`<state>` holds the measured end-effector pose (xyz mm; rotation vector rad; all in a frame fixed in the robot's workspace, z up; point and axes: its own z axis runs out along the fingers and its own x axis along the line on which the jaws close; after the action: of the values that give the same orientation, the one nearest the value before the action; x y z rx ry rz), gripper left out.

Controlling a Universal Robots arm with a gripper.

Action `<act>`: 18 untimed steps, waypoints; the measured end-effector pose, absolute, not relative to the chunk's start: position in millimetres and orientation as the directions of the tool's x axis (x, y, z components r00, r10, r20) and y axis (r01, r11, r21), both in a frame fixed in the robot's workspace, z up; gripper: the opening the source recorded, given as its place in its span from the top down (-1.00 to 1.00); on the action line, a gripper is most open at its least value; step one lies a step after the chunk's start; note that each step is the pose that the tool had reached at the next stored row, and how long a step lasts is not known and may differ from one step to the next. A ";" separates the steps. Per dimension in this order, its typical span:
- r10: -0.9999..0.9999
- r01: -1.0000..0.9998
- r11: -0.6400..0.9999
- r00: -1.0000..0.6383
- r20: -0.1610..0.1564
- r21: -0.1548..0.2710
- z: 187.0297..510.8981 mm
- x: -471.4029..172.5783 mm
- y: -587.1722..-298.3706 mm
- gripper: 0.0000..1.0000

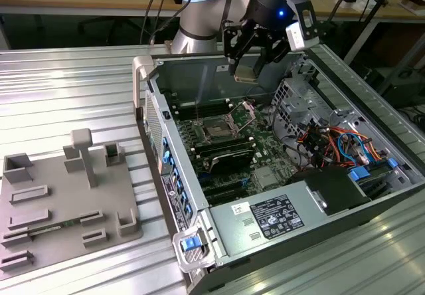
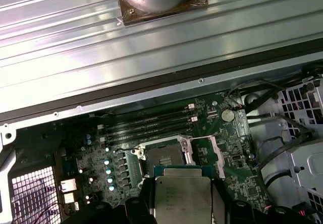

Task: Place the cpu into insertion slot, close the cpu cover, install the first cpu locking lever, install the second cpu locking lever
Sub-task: 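Place the cpu into insertion slot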

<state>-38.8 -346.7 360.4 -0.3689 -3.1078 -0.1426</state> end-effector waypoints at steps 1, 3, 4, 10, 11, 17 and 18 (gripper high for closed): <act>0.250 0.250 0.964 -0.968 0.019 0.089 360.4 -38.8 -346.7 -0.09; 0.267 0.268 0.959 -0.963 0.019 0.089 360.2 -38.8 -346.7 -0.09; 0.267 0.268 0.959 -0.963 0.019 0.089 360.2 -38.8 -346.7 -0.09; 0.268 0.269 0.959 -0.963 0.019 0.089 360.2 -38.8 -346.7 -0.09; 0.268 0.269 0.959 -0.963 0.019 0.089 360.2 -38.8 -346.7 -0.09; 0.269 0.269 0.959 -0.963 0.019 0.089 360.2 -38.8 -346.7 -0.09; 0.271 0.272 0.958 -0.962 0.019 0.089 360.2 -38.8 -346.7 -0.09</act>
<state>-38.8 -346.7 360.2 -0.4298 -3.1018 -0.1429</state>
